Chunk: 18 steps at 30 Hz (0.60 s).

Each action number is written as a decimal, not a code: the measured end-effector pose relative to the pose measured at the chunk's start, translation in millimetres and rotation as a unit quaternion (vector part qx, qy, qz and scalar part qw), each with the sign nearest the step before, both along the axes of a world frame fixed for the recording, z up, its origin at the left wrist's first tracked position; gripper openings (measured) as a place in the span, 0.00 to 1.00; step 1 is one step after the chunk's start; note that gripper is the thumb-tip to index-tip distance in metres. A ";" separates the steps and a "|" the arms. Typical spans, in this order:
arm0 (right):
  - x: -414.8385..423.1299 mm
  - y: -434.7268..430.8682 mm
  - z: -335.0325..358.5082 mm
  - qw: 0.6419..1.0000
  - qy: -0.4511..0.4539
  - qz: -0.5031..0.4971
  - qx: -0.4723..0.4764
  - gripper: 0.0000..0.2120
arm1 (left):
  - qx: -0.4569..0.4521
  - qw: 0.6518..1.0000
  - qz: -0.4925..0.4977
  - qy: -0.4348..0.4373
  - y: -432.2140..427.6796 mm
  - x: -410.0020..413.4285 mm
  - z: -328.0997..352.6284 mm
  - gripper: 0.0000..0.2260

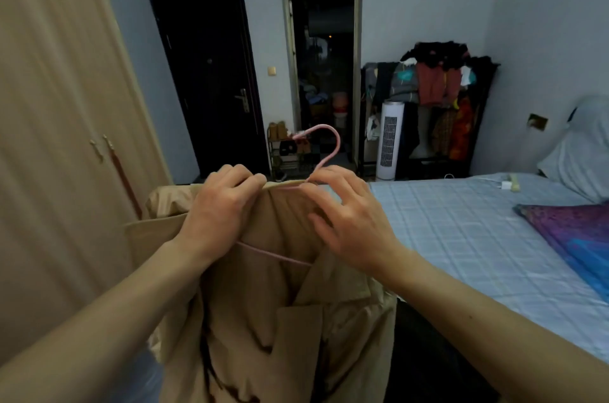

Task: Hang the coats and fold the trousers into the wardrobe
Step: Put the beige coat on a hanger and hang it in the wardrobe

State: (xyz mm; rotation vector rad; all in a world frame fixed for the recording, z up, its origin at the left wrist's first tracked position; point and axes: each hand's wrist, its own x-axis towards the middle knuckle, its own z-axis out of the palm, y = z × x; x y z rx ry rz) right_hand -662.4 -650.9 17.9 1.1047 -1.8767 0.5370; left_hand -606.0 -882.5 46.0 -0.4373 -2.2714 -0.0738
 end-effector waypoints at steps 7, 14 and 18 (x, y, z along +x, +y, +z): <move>23.2 40.5 -39.6 0.967 -0.243 -0.081 0.014 0.22 | 0.028 0.997 0.064 0.014 -7.3 63.4 1.2 0.09; 49.6 28.5 -52.7 0.928 -0.359 -0.089 0.041 0.08 | 0.065 0.993 0.081 0.048 -32.9 109.5 12.4 0.12; 63.6 13.9 -40.0 0.951 -0.304 -0.055 -0.023 0.06 | 0.067 0.994 0.069 0.057 -49.6 139.9 19.2 0.12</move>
